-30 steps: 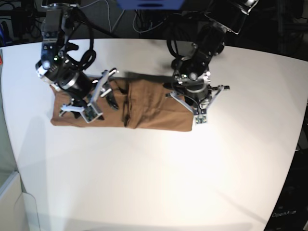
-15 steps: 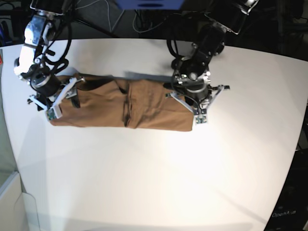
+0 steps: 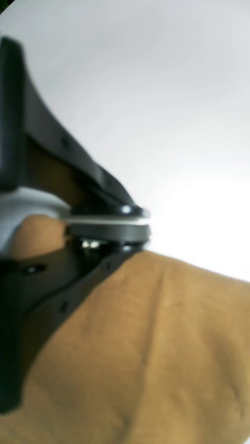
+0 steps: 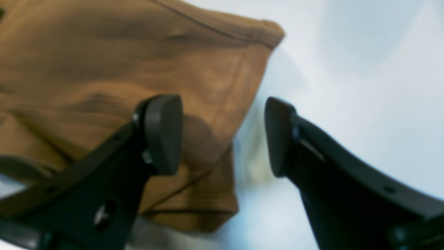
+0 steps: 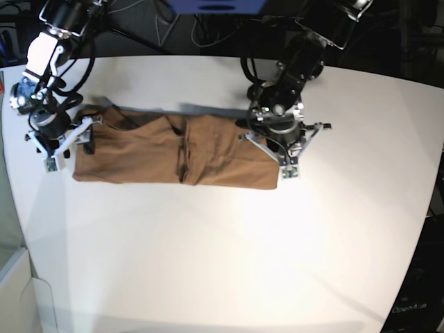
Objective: Fold the T-shirt properly
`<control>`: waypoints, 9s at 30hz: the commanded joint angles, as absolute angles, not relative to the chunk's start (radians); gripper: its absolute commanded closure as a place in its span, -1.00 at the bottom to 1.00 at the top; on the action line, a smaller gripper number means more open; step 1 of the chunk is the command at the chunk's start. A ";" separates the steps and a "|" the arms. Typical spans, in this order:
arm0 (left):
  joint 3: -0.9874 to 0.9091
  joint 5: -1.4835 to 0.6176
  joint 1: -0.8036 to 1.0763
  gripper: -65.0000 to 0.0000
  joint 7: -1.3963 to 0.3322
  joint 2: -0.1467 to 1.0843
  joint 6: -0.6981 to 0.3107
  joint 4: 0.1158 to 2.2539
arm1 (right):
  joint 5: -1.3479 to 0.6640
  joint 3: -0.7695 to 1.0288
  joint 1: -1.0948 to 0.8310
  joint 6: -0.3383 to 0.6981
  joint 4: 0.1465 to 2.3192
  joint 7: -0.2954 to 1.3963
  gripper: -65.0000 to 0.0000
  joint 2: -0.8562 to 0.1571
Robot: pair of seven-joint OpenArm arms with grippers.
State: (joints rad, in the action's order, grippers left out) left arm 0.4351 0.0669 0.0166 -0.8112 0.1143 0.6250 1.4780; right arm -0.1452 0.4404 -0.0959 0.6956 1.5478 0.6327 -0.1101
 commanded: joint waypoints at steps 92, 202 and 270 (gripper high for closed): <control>0.437 0.036 0.024 0.92 -0.848 0.116 0.619 1.561 | 0.389 -0.318 -0.079 0.698 1.817 0.769 0.73 0.033; 0.432 0.036 0.021 0.92 -0.848 0.117 0.618 1.618 | 0.381 -0.285 -0.082 0.698 1.725 0.779 0.77 0.154; 0.433 0.035 0.045 0.92 -0.783 0.180 0.618 1.557 | 0.384 -0.553 -0.065 0.698 1.819 0.786 0.97 0.156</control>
State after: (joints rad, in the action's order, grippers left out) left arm 0.4316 0.0326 0.0528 -0.7948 0.1829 0.6178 1.5394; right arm 0.3946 -0.5476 -0.0803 0.7025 1.8034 0.8124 0.1436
